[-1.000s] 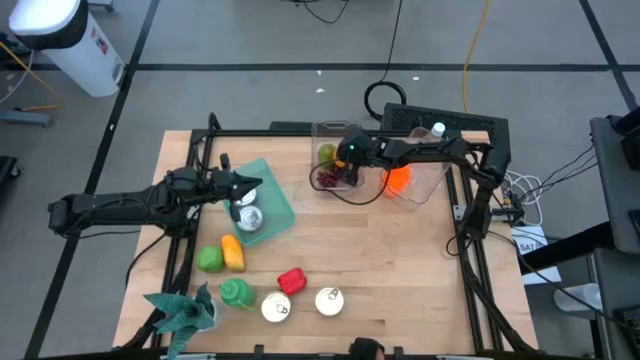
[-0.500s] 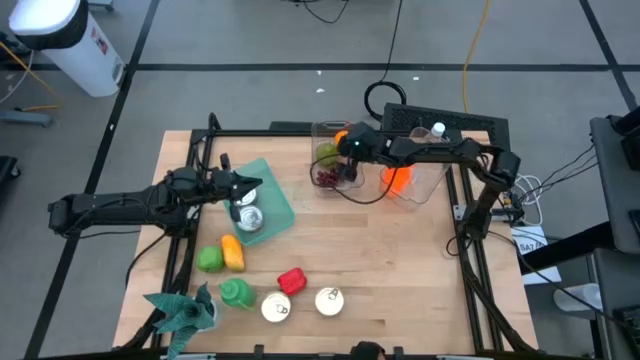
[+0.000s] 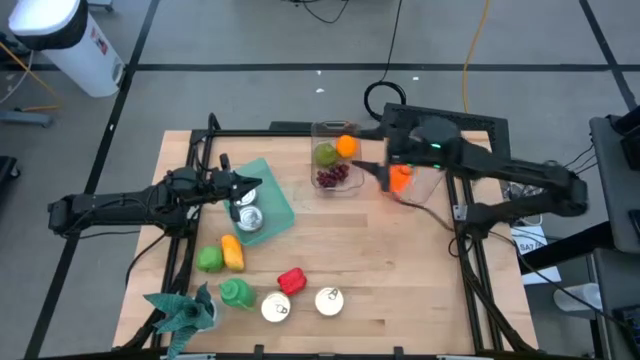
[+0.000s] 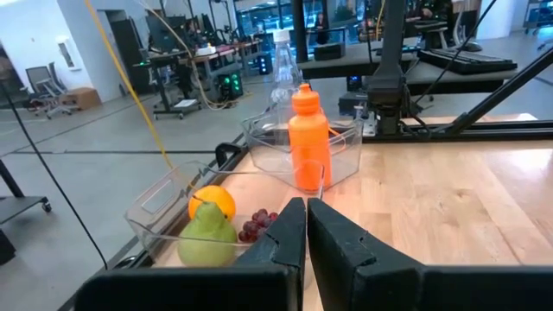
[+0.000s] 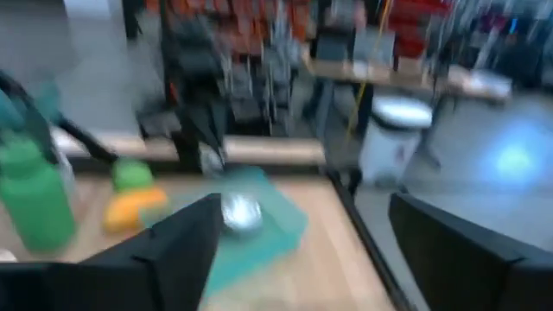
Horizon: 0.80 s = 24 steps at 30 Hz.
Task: Pick & Place Food Item
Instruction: Put the green water bottle into the right transparent bin
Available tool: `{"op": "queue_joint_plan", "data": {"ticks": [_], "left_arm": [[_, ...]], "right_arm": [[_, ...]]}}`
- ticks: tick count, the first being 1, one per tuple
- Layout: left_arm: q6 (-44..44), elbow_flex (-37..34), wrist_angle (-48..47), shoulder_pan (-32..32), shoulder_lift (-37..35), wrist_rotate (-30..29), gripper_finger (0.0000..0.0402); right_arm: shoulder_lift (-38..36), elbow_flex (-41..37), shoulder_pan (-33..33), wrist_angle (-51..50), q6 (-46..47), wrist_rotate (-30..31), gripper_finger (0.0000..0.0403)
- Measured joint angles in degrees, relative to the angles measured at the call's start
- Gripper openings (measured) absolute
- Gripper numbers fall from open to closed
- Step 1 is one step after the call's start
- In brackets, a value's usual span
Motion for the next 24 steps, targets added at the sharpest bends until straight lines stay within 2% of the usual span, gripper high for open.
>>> {"op": "queue_joint_plan", "data": {"ticks": [8,14,16,19,24], "left_arm": [[-0.7,0.0,0.1,0.0,0.0,-2.3,0.0026],[-2.5,0.0,0.1,0.0,0.0,-2.5,0.0026],[-3.4,0.0,0.4,0.0,0.0,-3.0,0.0026],[-3.9,0.0,0.6,0.1,0.0,-4.0,0.0026],[-2.3,0.0,0.1,0.0,-0.2,-5.5,0.0026]], "right_arm": [[-18.6,-18.0,3.1,10.4,7.2,0.5,0.0156],[-25.8,-33.8,3.3,22.7,10.7,0.6,0.0024],[-26.0,-38.4,3.1,27.2,10.7,0.9,0.0008],[-25.4,-44.0,2.7,33.0,12.6,3.3,0.0016],[-25.4,-48.2,2.8,35.6,12.5,3.6,0.0007]]}}
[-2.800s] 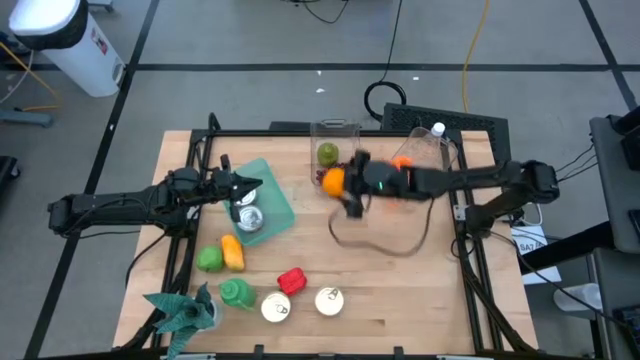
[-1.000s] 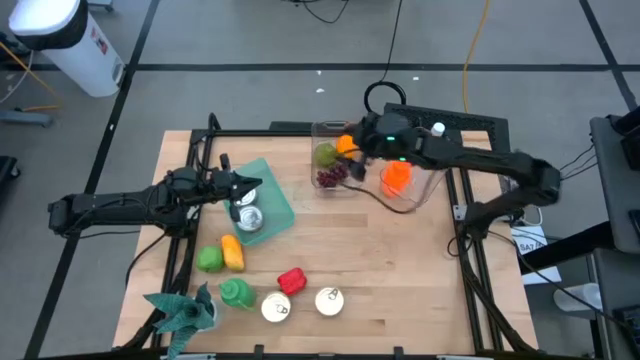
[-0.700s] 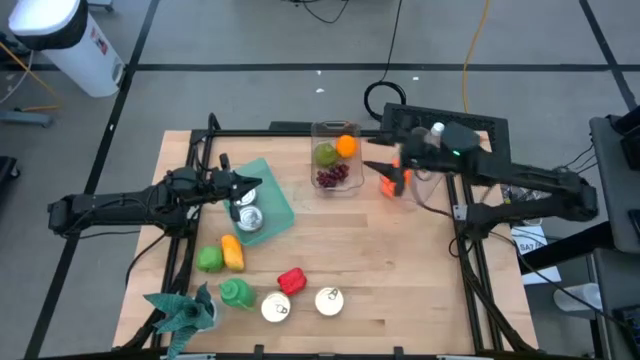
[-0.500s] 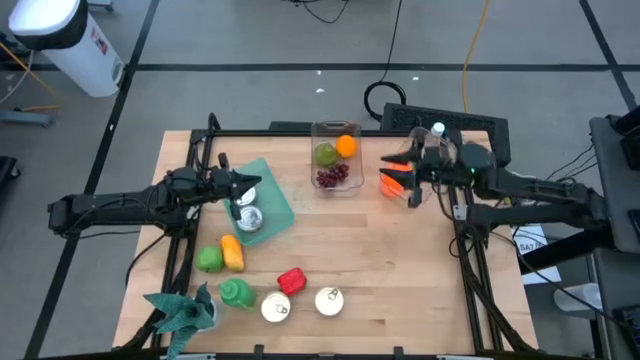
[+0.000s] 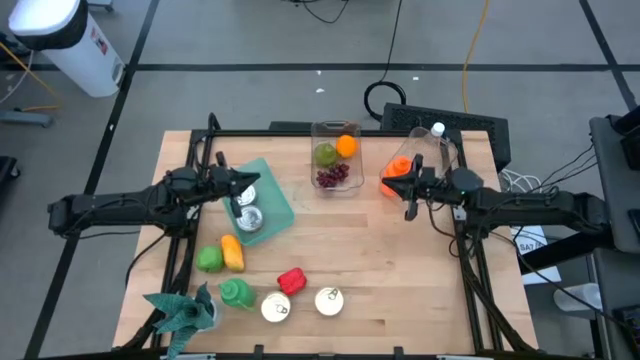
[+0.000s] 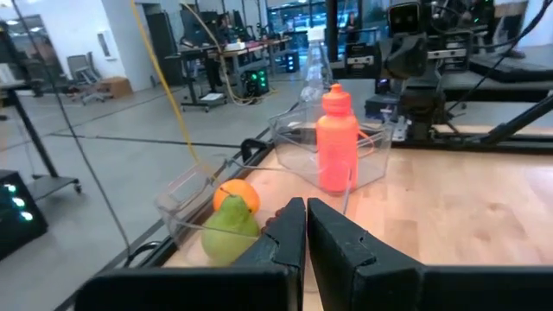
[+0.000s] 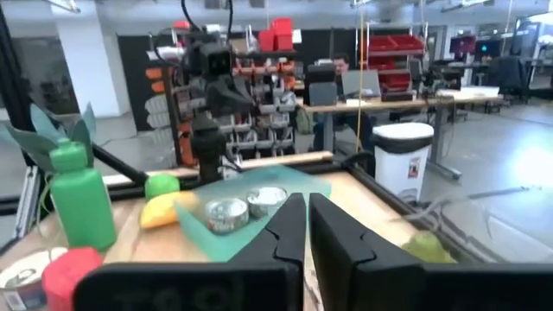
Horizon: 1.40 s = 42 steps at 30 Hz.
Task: Pick & Place Food Item
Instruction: Put the green water bottle into the right transparent bin
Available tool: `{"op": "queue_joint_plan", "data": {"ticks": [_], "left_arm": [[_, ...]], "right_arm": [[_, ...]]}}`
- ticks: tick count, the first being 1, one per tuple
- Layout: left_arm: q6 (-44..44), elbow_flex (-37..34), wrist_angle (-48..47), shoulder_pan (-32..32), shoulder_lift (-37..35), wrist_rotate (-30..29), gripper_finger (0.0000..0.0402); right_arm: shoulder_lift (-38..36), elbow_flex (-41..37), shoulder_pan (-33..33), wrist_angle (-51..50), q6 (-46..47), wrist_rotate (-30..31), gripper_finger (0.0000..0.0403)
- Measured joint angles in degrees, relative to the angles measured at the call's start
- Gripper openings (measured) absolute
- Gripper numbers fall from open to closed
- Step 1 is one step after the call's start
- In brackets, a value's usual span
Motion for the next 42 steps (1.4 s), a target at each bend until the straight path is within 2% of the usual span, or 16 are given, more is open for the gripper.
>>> {"op": "queue_joint_plan", "data": {"ticks": [4,8,14,21,42], "left_arm": [[0.2,0.1,-1.2,0.0,-1.8,-1.1,0.0026],[-0.8,2.0,-7.5,0.0,-5.5,-1.1,0.0026],[-1.6,2.5,-12.5,0.0,-10.3,-1.1,0.0026],[-1.3,2.5,-12.7,0.0,-10.0,-1.1,0.0026],[-0.9,2.5,-12.4,0.0,-9.8,-0.8,0.0026]], "right_arm": [[0.0,-0.8,0.0,-0.1,-0.1,-0.2,0.0004],[-1.4,-0.8,0.0,-1.1,0.0,-1.8,0.0004],[-8.7,-0.8,0.0,-7.9,-0.2,-1.8,0.0001],[-14.5,-0.8,0.0,-13.4,-2.6,-1.7,0.0001],[-7.7,-0.8,0.0,-9.8,-1.9,-1.6,0.0001]]}}
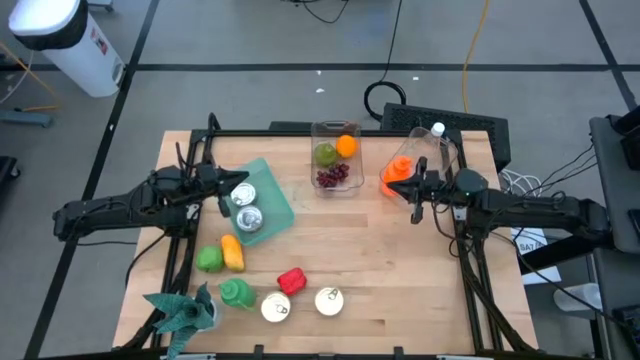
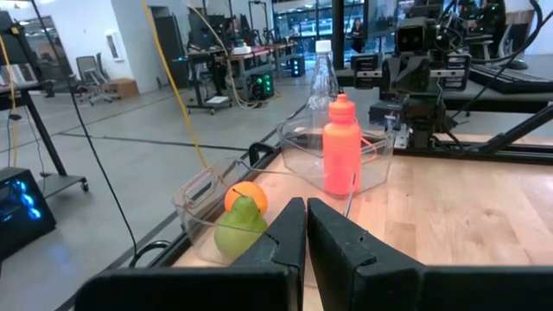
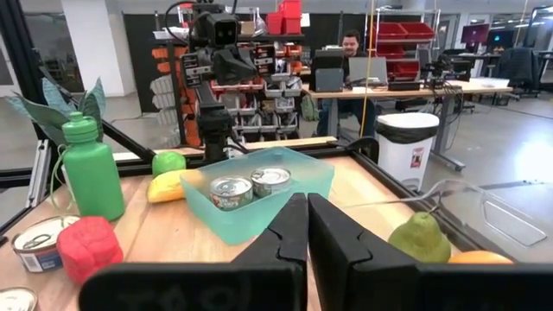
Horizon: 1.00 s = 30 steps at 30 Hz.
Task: Pick & Place Food Item
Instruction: Put the green water bottle into the right transparent bin
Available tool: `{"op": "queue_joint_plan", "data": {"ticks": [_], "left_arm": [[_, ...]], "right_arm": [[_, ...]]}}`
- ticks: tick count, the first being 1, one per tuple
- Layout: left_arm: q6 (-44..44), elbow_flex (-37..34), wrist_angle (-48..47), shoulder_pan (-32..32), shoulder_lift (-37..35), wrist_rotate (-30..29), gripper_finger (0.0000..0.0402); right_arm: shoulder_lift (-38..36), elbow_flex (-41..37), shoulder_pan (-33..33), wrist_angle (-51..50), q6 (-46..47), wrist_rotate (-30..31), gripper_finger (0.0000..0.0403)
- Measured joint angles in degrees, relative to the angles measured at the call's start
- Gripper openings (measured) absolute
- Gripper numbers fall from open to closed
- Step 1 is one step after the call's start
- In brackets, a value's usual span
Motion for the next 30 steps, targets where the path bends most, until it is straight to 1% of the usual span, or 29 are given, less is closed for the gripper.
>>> {"op": "queue_joint_plan", "data": {"ticks": [6,13,19,21,27,30], "left_arm": [[-0.5,0.0,1.3,0.0,1.4,0.1,0.0026],[0.0,0.0,5.4,0.0,4.8,0.7,0.0026],[-0.1,0.0,6.5,0.0,5.9,1.0,0.0026],[0.0,0.0,6.7,0.0,5.8,3.4,0.0026],[1.0,-0.1,8.2,0.0,3.4,16.4,0.0026],[0.9,-0.1,9.6,-0.1,2.7,19.3,0.0026]], "right_arm": [[3.4,0.0,0.0,3.0,0.0,0.0,0.0001],[7.2,0.0,0.0,5.9,0.0,-0.1,0.0001],[8.8,0.0,0.0,7.2,0.0,-0.1,0.0001],[8.8,0.0,0.0,7.3,-0.2,-0.1,0.0001],[8.8,0.0,0.0,7.2,-1.1,-0.1,0.0001],[8.8,0.0,0.0,7.3,-1.5,-0.1,0.0001]]}}
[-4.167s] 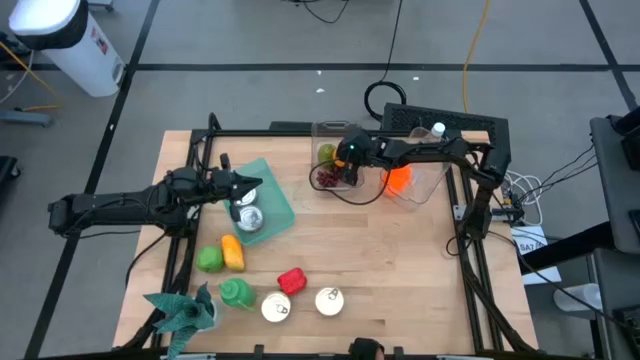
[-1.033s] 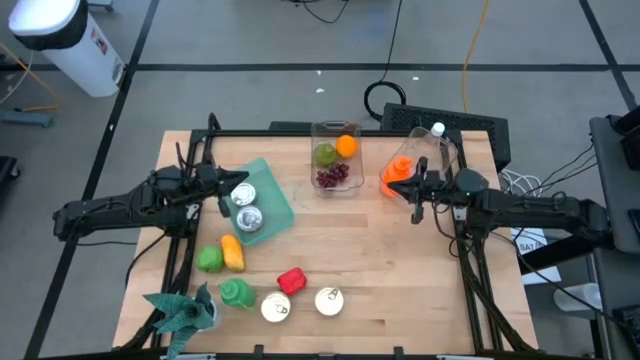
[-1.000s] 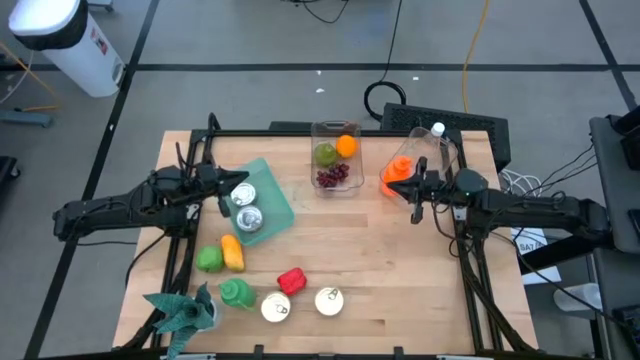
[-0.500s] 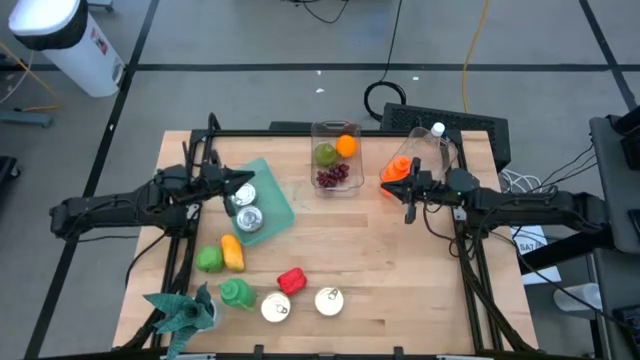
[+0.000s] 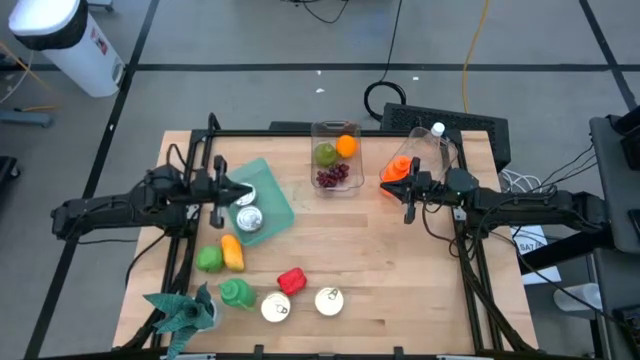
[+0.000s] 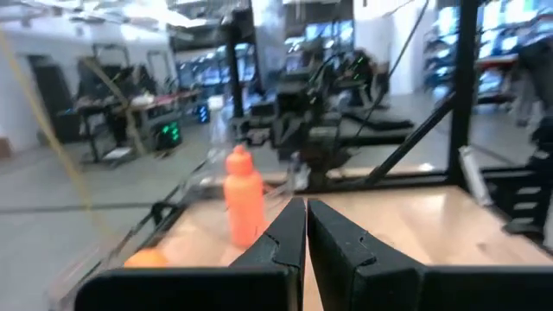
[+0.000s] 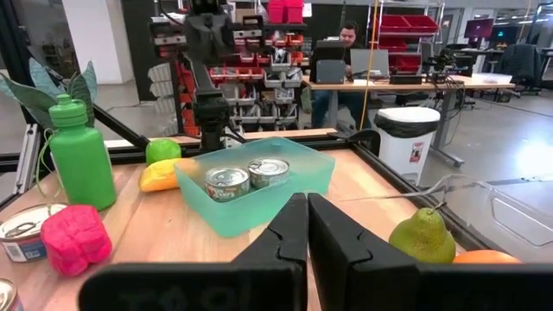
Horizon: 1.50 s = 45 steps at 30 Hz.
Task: Pick & Place Food Item
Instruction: Put the green water bottle into the right transparent bin
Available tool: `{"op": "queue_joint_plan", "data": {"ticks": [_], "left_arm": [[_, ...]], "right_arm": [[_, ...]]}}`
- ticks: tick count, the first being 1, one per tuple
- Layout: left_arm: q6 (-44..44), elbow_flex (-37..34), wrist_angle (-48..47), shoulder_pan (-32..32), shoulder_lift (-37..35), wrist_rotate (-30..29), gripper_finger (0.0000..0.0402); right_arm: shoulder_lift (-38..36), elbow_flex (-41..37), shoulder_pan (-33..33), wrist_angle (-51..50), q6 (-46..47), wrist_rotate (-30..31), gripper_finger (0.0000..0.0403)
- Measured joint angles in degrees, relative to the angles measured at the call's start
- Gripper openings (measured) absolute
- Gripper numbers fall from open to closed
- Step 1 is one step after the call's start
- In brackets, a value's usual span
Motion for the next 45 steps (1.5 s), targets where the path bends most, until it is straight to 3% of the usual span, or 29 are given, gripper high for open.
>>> {"op": "queue_joint_plan", "data": {"ticks": [5,10,13,18,21,24,28,32,36,40,45], "left_arm": [[-2.3,0.4,3.9,-1.3,0.1,3.8,0.0026],[-4.2,6.5,-4.5,-4.2,0.4,4.4,0.0026],[-4.4,12.3,-10.3,-7.5,2.2,0.7,0.0026],[-4.6,23.5,-19.4,-13.6,8.1,-10.8,0.0026],[-4.6,31.4,-26.6,-16.8,12.9,-14.0,0.0026],[-5.4,40.6,-37.2,-20.2,17.8,-18.2,0.0026],[-13.6,53.3,-53.7,-25.1,24.8,-24.0,0.0026],[-19.6,63.0,-68.3,-30.6,31.5,-24.1,0.0026],[-26.7,68.3,-79.8,-35.8,37.1,-24.6,0.0026],[-35.4,70.2,-85.2,-39.7,42.2,-22.8,0.0026],[-39.6,70.2,-88.2,-46.4,49.3,-16.7,0.0026]], "right_arm": [[0.0,0.0,0.0,0.5,-2.2,0.0,0.0001],[0.0,0.0,0.0,0.4,-1.5,-0.2,0.0001],[0.0,0.0,0.0,0.7,-2.2,-0.2,0.0001],[0.0,0.0,0.0,2.7,-6.5,-0.1,0.0001],[0.0,0.0,0.0,4.4,-7.3,0.0,0.0001],[0.0,0.0,0.0,4.4,-7.3,0.0,0.0001],[0.0,0.0,0.0,2.4,-7.1,-0.1,0.0002],[0.0,0.0,0.0,1.1,-7.1,-0.1,0.0002],[0.0,0.0,0.0,0.4,-7.3,-0.1,0.0004],[0.0,0.0,0.0,0.4,-7.3,0.0,0.0008],[0.0,0.0,0.0,0.4,-7.1,0.0,0.0009]]}}
